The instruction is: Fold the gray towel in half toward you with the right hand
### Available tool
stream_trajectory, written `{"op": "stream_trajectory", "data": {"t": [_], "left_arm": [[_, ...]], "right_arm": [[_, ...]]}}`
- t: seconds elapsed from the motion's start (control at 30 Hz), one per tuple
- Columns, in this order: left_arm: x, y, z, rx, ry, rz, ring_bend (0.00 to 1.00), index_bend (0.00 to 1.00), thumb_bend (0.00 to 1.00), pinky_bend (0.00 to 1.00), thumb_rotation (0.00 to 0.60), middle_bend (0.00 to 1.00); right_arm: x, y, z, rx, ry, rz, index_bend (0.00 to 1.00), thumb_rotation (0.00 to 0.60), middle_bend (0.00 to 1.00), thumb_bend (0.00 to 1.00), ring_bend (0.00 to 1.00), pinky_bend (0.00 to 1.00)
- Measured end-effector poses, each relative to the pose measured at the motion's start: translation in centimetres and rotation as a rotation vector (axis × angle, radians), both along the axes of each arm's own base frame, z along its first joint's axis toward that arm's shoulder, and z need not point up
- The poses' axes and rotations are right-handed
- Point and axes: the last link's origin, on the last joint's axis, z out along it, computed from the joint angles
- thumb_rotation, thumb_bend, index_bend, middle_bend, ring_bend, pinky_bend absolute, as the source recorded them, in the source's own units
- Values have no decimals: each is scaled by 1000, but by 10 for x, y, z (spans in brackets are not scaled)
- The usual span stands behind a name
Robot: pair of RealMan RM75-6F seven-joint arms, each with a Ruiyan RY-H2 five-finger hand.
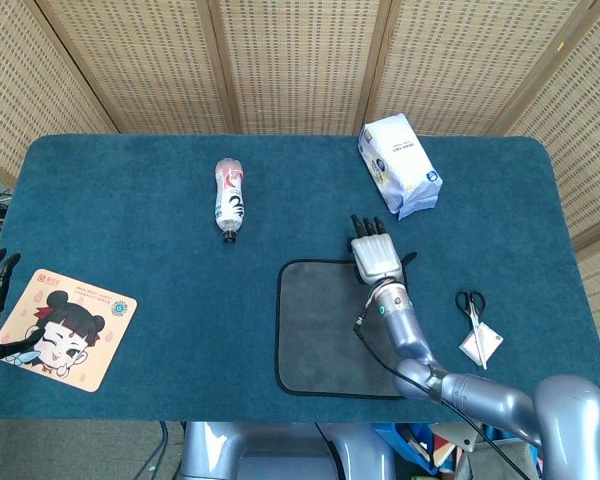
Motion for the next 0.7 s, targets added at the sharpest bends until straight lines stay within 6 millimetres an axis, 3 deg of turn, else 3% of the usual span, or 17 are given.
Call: {"op": "stream_trajectory", "data": {"t": [0.47,0.7], "left_arm": [[-3,3,1,-27,-9,19,0,0,166,0,600,0],[-4,4,1,-23,-10,22,0,0,166,0,600,0]], "right_arm": [[-20,-5,-18,10,44,-74,386,600,0,508,0,0],[-19,-5,-24,25,18,-82,406,600,0,507,0,0]]}}
